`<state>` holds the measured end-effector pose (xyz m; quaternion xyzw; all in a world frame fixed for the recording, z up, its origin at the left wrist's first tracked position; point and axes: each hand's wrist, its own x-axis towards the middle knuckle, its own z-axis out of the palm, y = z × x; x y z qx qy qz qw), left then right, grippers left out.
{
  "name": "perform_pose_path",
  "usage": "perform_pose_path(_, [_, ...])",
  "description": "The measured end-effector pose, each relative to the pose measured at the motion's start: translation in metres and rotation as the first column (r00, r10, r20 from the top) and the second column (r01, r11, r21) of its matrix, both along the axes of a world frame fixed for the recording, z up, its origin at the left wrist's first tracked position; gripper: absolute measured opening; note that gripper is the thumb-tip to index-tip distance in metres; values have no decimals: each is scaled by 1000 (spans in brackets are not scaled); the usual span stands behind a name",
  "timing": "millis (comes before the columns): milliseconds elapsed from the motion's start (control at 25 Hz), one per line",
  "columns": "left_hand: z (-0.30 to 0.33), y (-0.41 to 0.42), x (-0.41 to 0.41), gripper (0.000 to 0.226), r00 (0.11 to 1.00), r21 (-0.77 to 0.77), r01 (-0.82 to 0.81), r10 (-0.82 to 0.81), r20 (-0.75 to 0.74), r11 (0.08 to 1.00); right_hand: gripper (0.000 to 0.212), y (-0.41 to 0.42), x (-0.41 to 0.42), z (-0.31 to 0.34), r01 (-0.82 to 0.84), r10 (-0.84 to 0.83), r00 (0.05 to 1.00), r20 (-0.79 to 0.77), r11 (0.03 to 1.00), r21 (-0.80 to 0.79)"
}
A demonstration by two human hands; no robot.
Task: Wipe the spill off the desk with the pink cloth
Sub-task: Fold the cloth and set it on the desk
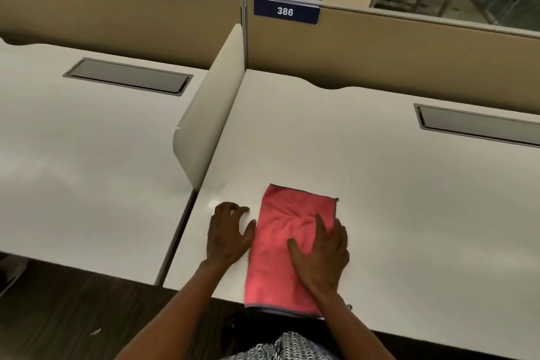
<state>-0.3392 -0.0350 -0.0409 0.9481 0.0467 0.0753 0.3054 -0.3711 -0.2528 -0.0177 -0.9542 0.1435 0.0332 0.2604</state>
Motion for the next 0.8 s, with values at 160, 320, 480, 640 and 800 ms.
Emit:
perform_pose_path(160, [1,-30,-29,31,996,-23,-61,59,-74,998,88,-21,1,0,157,-156,985,-75,988,3])
perform_pose_path(320, [5,-41,-34,30,984,-75,-97,84,-158,992,76,-29,0,-3,135,-129,988,-89,989,56])
perform_pose_path(480, [15,-42,-25,11,981,-165,-122,94,-168,979,75,-28,4,2,68,-56,994,-94,990,126])
perform_pose_path(640, [25,-40,-18,11,958,-200,-158,100,-270,967,83,-32,5,5,112,-101,993,-54,954,279])
perform_pose_path(800, [34,-35,-11,34,930,-209,-121,38,-365,970,79,-36,1,8,121,-102,992,-72,937,327])
